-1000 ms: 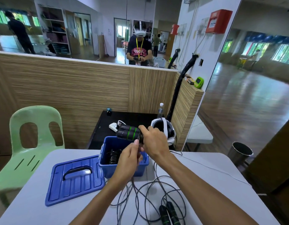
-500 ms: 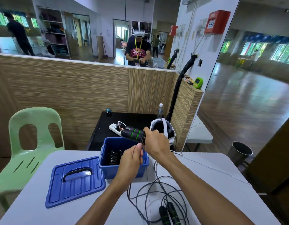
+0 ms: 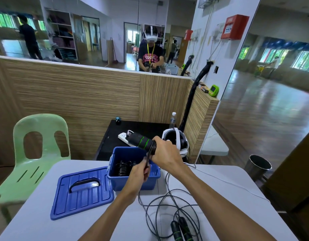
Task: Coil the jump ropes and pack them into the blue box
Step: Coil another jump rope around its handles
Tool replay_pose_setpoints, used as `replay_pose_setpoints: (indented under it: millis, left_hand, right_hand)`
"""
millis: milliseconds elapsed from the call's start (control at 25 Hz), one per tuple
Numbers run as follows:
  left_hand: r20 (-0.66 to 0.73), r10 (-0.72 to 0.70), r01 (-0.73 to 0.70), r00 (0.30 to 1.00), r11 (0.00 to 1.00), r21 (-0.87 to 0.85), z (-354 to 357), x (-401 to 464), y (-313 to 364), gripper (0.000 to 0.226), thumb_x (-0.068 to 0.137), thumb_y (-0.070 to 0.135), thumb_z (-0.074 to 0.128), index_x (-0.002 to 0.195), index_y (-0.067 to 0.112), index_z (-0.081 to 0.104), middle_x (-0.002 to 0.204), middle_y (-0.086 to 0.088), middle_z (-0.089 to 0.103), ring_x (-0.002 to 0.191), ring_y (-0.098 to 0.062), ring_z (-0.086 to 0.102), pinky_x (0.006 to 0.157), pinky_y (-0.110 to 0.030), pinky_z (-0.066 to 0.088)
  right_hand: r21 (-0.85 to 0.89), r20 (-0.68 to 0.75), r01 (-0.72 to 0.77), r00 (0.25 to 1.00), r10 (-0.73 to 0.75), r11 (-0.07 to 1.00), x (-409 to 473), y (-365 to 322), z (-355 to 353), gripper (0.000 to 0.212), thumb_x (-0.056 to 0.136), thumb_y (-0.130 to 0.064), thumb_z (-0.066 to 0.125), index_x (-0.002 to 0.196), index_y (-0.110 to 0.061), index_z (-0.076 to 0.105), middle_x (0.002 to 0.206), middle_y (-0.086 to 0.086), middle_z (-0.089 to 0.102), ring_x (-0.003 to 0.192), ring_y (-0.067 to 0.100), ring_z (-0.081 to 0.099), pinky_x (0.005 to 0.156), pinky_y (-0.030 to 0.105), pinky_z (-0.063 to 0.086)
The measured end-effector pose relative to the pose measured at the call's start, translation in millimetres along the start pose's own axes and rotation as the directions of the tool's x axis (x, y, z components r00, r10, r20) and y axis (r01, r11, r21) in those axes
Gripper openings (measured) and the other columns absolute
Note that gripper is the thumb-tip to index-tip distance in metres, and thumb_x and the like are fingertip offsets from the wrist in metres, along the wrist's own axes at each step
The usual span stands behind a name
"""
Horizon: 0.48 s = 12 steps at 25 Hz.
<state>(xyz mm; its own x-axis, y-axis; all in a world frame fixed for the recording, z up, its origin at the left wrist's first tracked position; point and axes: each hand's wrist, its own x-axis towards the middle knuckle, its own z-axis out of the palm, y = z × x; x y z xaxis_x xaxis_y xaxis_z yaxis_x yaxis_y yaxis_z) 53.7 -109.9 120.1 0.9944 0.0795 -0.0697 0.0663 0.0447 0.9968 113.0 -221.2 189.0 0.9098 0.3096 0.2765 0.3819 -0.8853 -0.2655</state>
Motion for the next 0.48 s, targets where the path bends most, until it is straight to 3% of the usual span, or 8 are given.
replay_pose_setpoints:
  millis: [80,200,240,280,360,400,480]
  left_hand:
    - [-0.034,-0.047,0.049,0.998,0.997,0.054,-8,6,-11,0.044,0.102,0.044,0.034,0.069,0.016,0.044,0.057,0.004,0.037,0.054,-0.01,0.03,0.055,-0.025,0.026]
    - [-0.076,0.061,-0.053,0.995,0.993,0.104,-22,16,-18,0.061,0.088,0.066,0.043,0.067,0.009,0.046,0.054,0.004,0.04,0.05,-0.006,0.033,0.053,-0.023,0.026]
    - [-0.078,0.079,-0.07,0.994,0.991,0.116,-25,22,-19,0.063,0.087,0.065,0.051,0.067,0.005,0.048,0.056,0.003,0.045,0.051,-0.005,0.04,0.052,-0.02,0.03]
    - [-0.08,0.082,-0.07,0.993,0.987,0.142,-27,27,-18,0.053,0.089,0.051,0.06,0.072,0.001,0.052,0.06,0.0,0.051,0.053,-0.004,0.048,0.054,-0.019,0.037]
    - [-0.031,0.056,-0.05,0.998,0.982,0.18,-27,26,-13,0.014,0.086,0.004,0.067,0.081,0.006,0.055,0.07,0.0,0.057,0.056,0.006,0.056,0.062,-0.018,0.045]
    - [-0.002,0.039,-0.038,0.999,0.978,0.204,-26,26,-11,0.024,0.082,-0.01,0.065,0.081,0.011,0.054,0.073,0.001,0.056,0.055,0.008,0.056,0.061,-0.014,0.046]
    - [0.065,-0.022,0.005,0.998,0.968,0.251,-29,18,-1,0.039,0.088,-0.016,0.055,0.075,0.02,0.047,0.074,0.007,0.051,0.056,0.007,0.053,0.056,-0.003,0.04]
  right_hand:
    - [0.011,0.029,0.075,0.997,-0.075,0.997,1,0,-6,0.038,0.081,-0.029,0.071,0.112,-0.019,0.05,0.092,0.01,0.067,0.082,0.035,0.064,0.068,0.041,0.054]
    - [0.018,0.177,0.211,0.961,-0.211,0.977,-7,-2,-9,0.048,0.074,-0.044,0.076,0.106,-0.023,0.049,0.09,0.007,0.066,0.078,0.032,0.063,0.069,0.042,0.055]
    - [0.036,0.226,0.236,0.945,-0.238,0.971,-9,-2,-10,0.052,0.07,-0.051,0.078,0.105,-0.025,0.049,0.09,0.004,0.065,0.077,0.029,0.062,0.068,0.041,0.054]
    - [0.049,0.264,0.264,0.927,-0.267,0.963,-11,-3,-11,0.055,0.067,-0.055,0.079,0.104,-0.027,0.049,0.089,0.001,0.065,0.077,0.025,0.062,0.068,0.039,0.053]
    - [0.07,0.285,0.34,0.894,-0.346,0.938,-15,-2,-11,0.052,0.069,-0.059,0.077,0.102,-0.029,0.051,0.087,-0.004,0.065,0.077,0.019,0.061,0.069,0.038,0.053]
    - [0.095,0.276,0.365,0.884,-0.377,0.926,-18,-1,-12,0.048,0.072,-0.059,0.075,0.102,-0.029,0.052,0.088,-0.006,0.066,0.078,0.018,0.061,0.07,0.037,0.053]
    - [0.155,0.248,0.391,0.873,-0.419,0.907,-24,4,-15,0.041,0.077,-0.049,0.074,0.108,-0.031,0.054,0.091,-0.006,0.068,0.081,0.016,0.062,0.072,0.034,0.052]
